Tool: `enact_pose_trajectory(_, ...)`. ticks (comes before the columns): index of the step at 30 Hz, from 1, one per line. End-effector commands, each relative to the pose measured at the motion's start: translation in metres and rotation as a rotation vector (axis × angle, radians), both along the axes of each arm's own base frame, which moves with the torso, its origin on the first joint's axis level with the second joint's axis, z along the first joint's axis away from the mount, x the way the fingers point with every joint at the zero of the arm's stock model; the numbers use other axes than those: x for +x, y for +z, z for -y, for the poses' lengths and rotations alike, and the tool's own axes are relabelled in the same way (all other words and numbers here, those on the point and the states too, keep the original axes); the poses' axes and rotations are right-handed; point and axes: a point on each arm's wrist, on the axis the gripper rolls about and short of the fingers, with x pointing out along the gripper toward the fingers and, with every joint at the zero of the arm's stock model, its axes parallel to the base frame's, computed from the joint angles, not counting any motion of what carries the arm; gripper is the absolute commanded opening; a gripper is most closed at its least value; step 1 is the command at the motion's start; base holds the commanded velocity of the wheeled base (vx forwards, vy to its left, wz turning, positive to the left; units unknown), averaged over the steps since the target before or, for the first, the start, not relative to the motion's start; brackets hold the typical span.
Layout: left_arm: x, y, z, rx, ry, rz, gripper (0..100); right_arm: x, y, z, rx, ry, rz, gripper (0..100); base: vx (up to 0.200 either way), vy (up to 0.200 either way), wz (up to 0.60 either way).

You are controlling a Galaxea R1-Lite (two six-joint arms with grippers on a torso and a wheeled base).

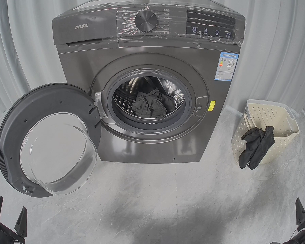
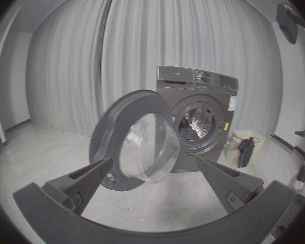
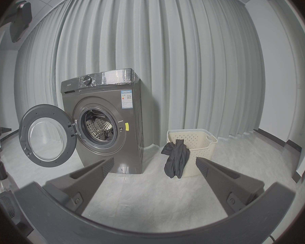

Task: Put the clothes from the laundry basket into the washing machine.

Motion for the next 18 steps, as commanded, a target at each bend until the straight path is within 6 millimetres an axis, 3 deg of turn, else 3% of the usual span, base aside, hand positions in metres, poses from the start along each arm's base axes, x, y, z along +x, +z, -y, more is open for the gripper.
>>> enact_pose_trajectory(1,-0.0071,-0.009,0.003,0.042,0.052,0.049,100,-0.0002,-0.0079,-0.0007,-0.019,0.02,-0.024,100,0.0,0.0,0.0)
enact_pose_trajectory(5,-0.0082,-0.0096,0.0031,-0.044,0.034,0.05,100,-0.0002,-0.0079,-0.0012,-0.021,0.041,-0.023,100,0.0,0.0,0.0)
enact_pose_trajectory(18,-0.008,-0.0138,0.0035,0.005,0.012,0.02,100,-0.0002,-0.0079,-0.0012,-0.025,0.046,-0.023,100,0.0,0.0,0.0)
